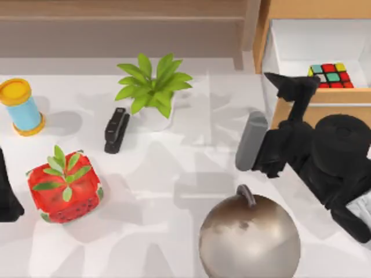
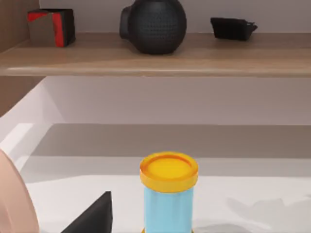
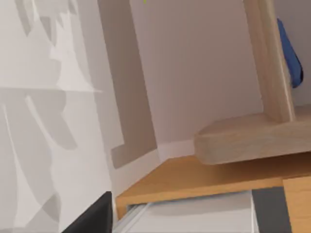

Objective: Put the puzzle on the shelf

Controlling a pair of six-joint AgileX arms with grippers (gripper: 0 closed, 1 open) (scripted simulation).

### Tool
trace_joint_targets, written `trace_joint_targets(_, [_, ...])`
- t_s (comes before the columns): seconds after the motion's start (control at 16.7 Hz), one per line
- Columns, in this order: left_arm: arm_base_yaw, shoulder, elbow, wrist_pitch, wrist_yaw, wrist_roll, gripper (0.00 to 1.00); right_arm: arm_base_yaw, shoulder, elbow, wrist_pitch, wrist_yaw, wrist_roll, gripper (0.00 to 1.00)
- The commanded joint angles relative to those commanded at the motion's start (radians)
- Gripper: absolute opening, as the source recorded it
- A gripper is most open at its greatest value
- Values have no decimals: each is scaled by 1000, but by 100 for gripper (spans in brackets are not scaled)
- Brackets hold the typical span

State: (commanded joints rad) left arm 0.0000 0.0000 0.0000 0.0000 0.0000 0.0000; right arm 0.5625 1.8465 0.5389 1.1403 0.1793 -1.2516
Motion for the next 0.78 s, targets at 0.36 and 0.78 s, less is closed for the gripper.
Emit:
trace_joint_targets(0.36, [0,0,0,0,0,0,100,-53,11,444,-736,-86,338,100])
trace_joint_targets(0.78, [0,0,0,0,0,0,100,-209,164,1084,-1634,-140,770,100])
